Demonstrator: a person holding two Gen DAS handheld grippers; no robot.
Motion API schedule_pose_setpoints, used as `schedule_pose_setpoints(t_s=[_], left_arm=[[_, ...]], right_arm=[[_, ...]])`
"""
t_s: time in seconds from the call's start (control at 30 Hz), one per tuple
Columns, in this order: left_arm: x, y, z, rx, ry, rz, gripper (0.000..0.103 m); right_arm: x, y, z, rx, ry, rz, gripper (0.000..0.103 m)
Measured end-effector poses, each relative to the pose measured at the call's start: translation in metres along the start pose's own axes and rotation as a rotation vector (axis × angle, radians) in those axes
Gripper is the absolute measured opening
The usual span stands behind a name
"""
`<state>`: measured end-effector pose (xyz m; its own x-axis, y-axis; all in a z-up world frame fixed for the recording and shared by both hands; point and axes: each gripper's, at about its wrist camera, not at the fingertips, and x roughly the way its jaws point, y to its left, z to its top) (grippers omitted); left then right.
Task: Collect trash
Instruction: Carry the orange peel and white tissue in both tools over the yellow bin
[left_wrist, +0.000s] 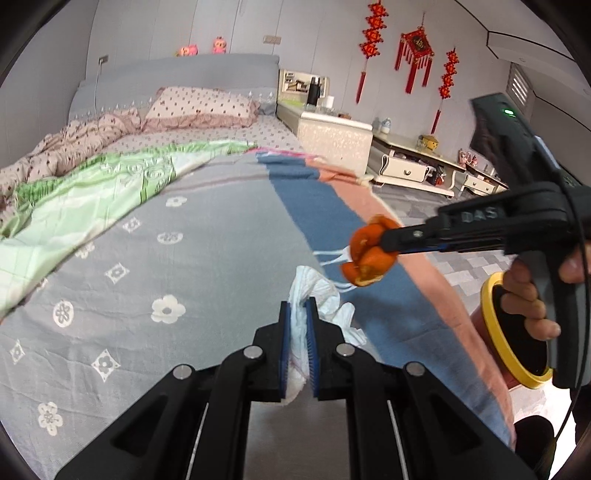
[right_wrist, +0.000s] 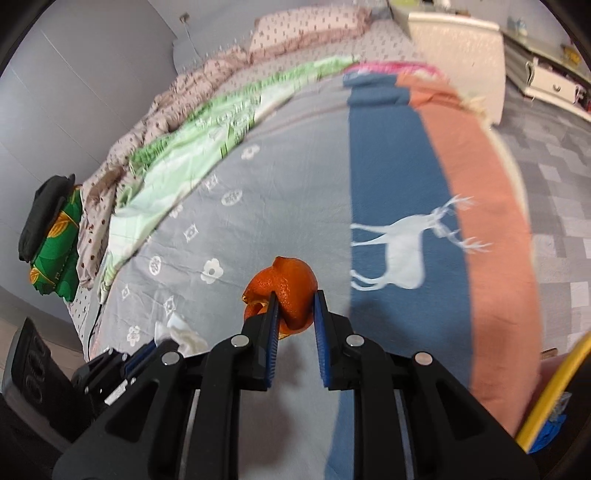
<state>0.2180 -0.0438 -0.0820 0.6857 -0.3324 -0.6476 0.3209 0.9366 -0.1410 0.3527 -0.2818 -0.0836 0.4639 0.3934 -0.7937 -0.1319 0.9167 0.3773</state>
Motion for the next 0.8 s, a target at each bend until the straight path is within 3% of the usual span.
schedule_pose_setpoints(t_s=[0.37,0.8], left_arm=[[-0.036,-0.088,0.028,0.055,-0.094,-0.062,0.008],[-0.052,-0.214,0.043,0.167,-0.160,-0.190,0.008]], right_arm=[[-0.125,-0.048,-0.038,0.015,-0.163,-0.033,0.017],[-0.246,-0.147,-0.095,0.117,-0.329,-0.137,0.017]])
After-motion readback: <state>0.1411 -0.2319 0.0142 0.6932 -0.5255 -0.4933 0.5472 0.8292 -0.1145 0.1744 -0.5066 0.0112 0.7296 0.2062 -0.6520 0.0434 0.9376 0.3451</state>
